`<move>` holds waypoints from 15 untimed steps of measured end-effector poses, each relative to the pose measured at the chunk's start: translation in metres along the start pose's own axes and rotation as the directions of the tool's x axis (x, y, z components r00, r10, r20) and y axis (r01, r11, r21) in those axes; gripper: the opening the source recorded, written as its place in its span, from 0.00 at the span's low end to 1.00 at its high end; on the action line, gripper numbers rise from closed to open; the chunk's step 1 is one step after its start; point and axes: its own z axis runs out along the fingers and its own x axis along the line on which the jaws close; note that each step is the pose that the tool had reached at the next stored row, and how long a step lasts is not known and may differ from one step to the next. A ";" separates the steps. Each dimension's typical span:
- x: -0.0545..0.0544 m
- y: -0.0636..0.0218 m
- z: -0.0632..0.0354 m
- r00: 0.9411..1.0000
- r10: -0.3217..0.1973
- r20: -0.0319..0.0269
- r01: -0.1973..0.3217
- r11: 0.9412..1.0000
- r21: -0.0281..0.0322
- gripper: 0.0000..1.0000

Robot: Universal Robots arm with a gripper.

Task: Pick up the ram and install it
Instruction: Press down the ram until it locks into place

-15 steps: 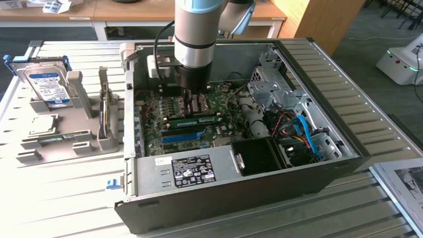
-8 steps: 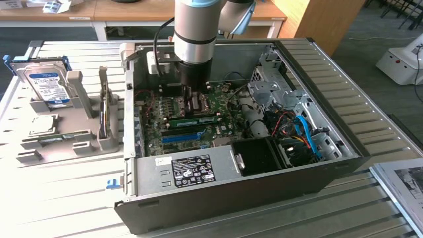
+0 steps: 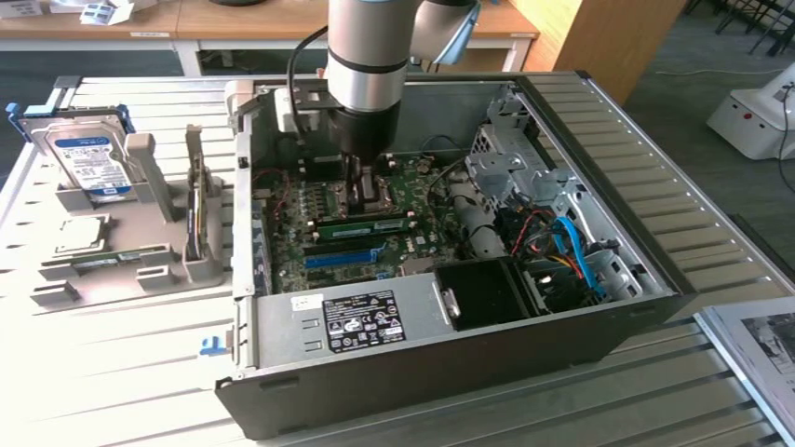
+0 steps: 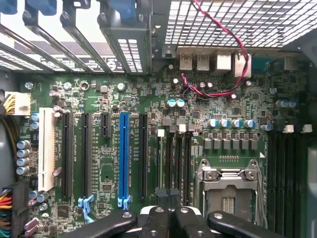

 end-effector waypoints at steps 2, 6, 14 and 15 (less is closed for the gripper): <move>0.000 0.0000 -0.0024 1.000 0.000 0.000 0.000 1.000 0.000 0.10; 0.000 0.0001 -0.0068 1.000 0.000 0.000 0.000 1.000 0.000 0.10; 0.000 0.0002 -0.0149 1.000 0.000 0.000 0.000 1.000 0.000 0.10; 0.000 0.0002 -0.0160 1.000 0.000 0.000 0.000 1.000 0.000 0.10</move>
